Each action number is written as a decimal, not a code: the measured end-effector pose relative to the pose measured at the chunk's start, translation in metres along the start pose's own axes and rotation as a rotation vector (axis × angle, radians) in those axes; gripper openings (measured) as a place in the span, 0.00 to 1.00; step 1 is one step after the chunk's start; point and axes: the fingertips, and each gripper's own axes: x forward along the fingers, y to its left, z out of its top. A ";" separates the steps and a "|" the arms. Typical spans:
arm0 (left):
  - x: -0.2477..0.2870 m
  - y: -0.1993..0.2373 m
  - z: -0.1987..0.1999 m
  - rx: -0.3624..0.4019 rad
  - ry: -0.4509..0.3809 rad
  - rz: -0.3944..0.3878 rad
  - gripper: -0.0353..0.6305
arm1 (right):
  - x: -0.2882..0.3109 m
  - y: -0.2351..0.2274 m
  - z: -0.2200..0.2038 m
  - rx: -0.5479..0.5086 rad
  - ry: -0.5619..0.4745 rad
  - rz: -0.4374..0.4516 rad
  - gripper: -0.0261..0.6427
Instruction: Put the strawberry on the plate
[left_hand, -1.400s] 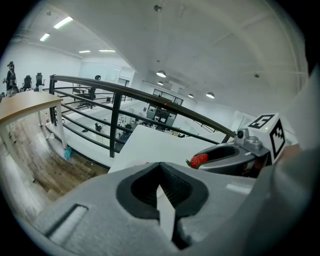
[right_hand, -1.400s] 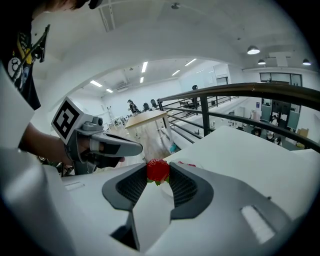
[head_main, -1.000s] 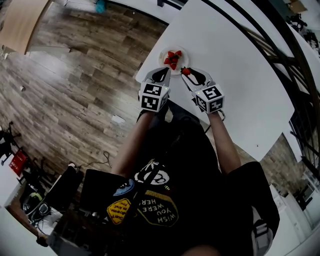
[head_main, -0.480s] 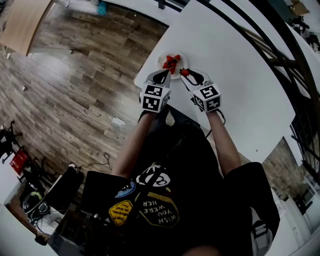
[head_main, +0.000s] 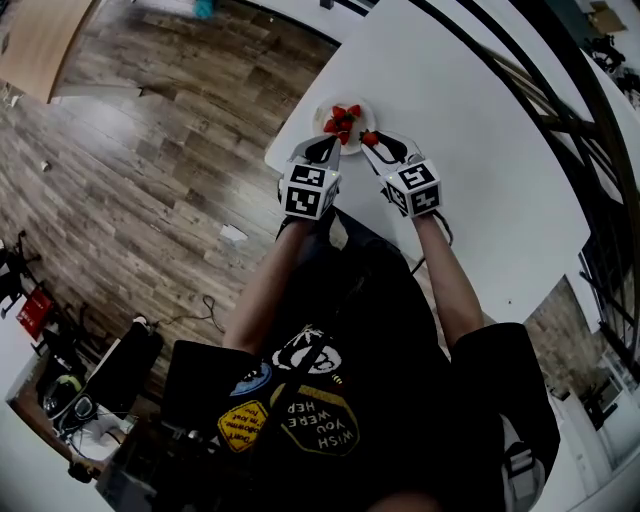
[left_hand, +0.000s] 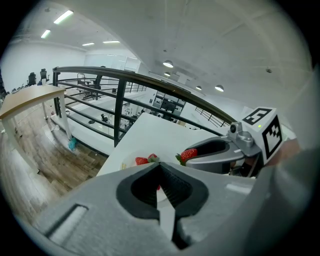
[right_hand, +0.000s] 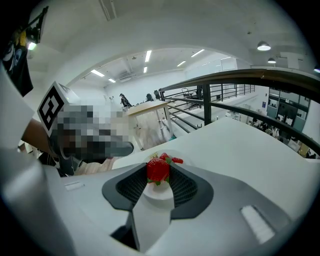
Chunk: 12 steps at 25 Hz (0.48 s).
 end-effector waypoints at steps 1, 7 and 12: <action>0.001 0.002 -0.002 -0.007 0.002 0.004 0.05 | 0.002 -0.001 -0.002 0.000 0.005 0.001 0.25; 0.007 0.015 -0.013 -0.014 0.031 0.023 0.05 | 0.013 -0.008 -0.012 -0.003 0.025 -0.001 0.25; 0.015 0.021 -0.024 -0.026 0.060 0.029 0.05 | 0.017 -0.011 -0.014 -0.005 0.044 -0.004 0.25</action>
